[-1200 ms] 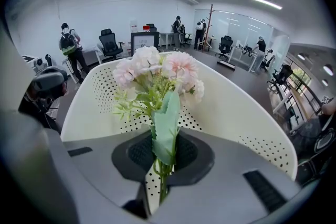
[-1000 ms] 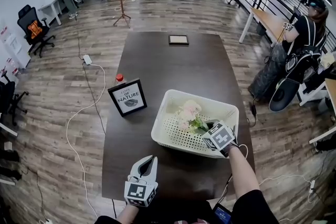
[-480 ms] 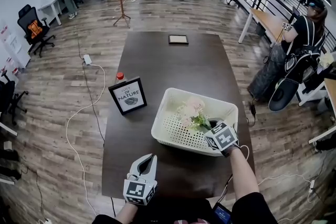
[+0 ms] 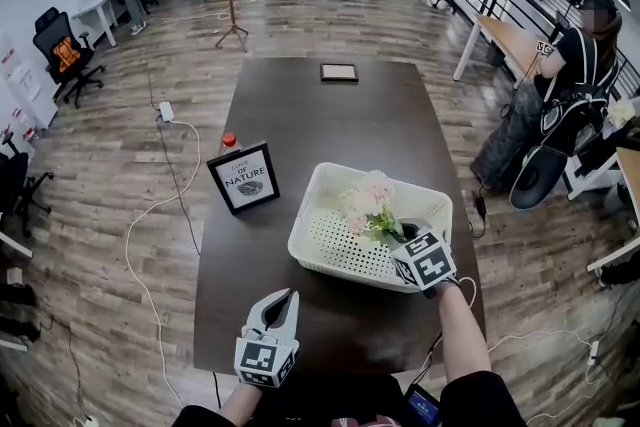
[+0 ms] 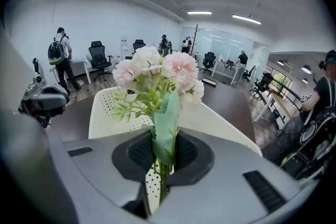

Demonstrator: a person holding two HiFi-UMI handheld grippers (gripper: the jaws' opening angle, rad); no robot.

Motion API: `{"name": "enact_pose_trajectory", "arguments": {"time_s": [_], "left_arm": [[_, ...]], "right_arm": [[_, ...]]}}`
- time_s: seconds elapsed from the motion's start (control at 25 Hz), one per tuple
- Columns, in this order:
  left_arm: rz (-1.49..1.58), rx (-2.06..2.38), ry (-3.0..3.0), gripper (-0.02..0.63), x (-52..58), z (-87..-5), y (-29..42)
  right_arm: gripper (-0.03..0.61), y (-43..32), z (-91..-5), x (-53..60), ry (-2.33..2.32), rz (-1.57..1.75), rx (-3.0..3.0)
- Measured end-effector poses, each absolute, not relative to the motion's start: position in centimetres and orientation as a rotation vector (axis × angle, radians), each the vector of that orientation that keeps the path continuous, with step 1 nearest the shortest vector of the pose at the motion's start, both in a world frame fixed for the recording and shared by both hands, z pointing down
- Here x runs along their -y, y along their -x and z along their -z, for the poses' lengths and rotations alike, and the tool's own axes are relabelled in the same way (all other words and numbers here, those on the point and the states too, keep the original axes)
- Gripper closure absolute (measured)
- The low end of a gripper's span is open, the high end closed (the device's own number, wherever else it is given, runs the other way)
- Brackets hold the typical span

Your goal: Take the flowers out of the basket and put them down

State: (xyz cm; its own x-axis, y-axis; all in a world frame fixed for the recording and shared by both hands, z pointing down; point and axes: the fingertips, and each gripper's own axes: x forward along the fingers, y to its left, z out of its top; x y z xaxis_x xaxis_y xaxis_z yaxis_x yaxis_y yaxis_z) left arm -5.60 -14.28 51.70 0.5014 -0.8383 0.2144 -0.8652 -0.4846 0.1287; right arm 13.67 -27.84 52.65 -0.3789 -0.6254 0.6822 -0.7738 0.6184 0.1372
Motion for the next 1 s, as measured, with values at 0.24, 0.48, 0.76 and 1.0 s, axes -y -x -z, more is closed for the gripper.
{"name": "enact_pose_trajectory", "arguments": {"time_s": [0.24, 0.48, 0.76, 1.0], "left_arm": [[-0.183, 1.447, -2.526, 0.604, 14.3, -51.8, 5.2], [-0.179, 1.447, -2.531, 0.604, 14.0, -51.8, 5.4], [-0.172, 1.447, -2.533, 0.604, 13.7, -51.6, 5.2], [-0.180, 1.451, -2.533, 0.604, 13.6, -51.7, 5.3]], "right_arm": [[0.534, -13.0, -50.5, 27.1, -1.127, -0.211, 2.151], [0.534, -12.4, -49.7, 26.3, -1.147, -0.163, 2.159], [0.534, -11.9, -48.1, 25.2, -1.152, -0.103, 2.169], [0.534, -11.8, -46.9, 24.9, -1.178, -0.045, 2.178]]}}
